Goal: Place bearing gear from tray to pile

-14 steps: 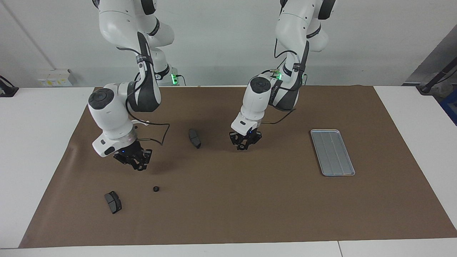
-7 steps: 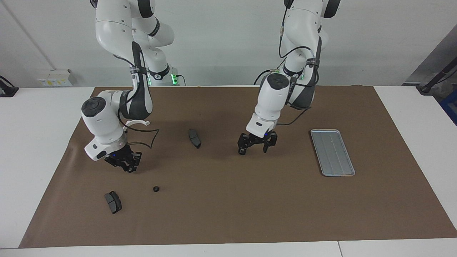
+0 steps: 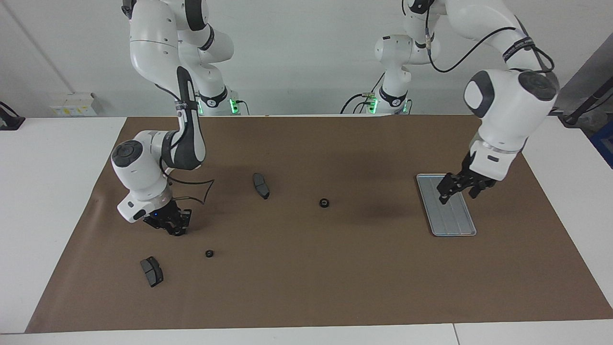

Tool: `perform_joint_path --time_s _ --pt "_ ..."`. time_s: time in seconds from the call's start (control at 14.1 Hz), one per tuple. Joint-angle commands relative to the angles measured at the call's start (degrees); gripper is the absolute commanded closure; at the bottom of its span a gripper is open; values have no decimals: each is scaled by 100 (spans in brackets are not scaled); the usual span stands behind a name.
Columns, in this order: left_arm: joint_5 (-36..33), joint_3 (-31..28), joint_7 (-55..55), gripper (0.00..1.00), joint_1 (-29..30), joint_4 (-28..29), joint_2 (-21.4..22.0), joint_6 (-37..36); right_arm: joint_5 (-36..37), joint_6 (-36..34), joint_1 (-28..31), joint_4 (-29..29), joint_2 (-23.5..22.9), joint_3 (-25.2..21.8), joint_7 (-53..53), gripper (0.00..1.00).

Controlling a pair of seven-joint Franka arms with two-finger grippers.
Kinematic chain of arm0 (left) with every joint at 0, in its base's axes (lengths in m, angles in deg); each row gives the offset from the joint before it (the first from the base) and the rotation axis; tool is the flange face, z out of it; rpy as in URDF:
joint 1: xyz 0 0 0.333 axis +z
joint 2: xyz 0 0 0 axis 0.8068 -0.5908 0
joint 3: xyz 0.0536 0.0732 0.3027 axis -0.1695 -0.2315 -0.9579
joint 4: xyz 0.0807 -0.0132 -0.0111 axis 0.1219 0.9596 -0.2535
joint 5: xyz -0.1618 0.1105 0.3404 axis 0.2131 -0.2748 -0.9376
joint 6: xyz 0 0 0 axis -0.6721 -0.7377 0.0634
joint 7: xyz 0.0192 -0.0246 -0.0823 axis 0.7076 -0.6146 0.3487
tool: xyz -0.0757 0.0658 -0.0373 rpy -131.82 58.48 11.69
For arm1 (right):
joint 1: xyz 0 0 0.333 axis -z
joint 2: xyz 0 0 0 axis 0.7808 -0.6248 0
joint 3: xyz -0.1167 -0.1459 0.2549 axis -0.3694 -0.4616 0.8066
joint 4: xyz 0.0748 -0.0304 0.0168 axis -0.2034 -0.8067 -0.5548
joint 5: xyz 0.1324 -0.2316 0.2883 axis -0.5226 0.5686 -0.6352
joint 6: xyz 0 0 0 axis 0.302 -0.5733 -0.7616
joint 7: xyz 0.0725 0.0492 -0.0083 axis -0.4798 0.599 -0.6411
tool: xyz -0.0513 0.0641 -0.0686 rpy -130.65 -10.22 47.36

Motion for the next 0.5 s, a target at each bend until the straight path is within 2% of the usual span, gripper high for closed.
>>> perform_joint_path --time_s 0.0,0.21,0.42 --pt "-74 52 -455 0 337 -294 254 -909 -181 -193 -60 53 277 62 -161 0" --pt "-459 61 -746 0 365 -321 580 -1465 -164 -782 -70 438 437 579 653 0" --pt "-408 122 -729 0 287 -225 809 -1642 238 -1073 -209 895 385 1378 2372 0"
